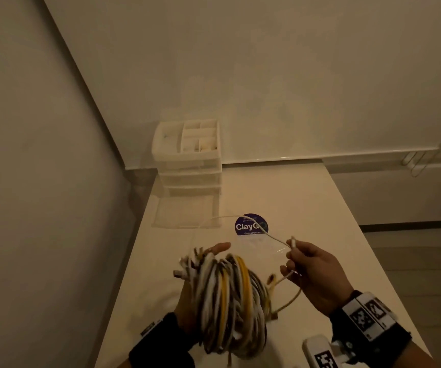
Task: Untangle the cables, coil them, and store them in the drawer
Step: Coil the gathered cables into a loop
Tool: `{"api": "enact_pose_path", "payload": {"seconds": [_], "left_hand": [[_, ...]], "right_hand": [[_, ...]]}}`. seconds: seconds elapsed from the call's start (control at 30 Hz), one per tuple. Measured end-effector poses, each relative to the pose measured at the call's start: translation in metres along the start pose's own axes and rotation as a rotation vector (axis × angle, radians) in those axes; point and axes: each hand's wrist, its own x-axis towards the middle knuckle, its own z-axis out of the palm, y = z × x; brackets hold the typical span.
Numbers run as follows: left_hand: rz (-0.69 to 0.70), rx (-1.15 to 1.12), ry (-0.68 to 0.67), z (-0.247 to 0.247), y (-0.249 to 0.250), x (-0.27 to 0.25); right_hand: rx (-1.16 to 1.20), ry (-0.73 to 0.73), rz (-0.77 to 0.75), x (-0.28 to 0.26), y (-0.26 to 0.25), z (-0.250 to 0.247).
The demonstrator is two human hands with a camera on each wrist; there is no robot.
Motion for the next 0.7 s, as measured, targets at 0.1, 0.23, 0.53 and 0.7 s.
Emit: {"api": "enact_pose_path", "payload": {"seconds": [0.1,0.23,0.53,0.7], "left_hand": [[0.021,-0.231,0.189,0.002,-0.002,-0.011],[-0.025,-0.380,0.336,0.001,-0.002,-0.010],[0.245,-0.245,-0.081,0.010,0.014,-0.006],[0.056,-0.257,-0.229,-0.026,-0.006,0.023]], "right_hand": [[-0.009,0.136,0.076,0.004,0.011,-0.008],[-0.055,0.174,0.138,0.006,0.022,-0.009],[-0.409,0.065,-0.013,-0.012,0.006,0.007],[-0.729,-0.170,-0.224,-0.029,-0.013,0.043]]}}
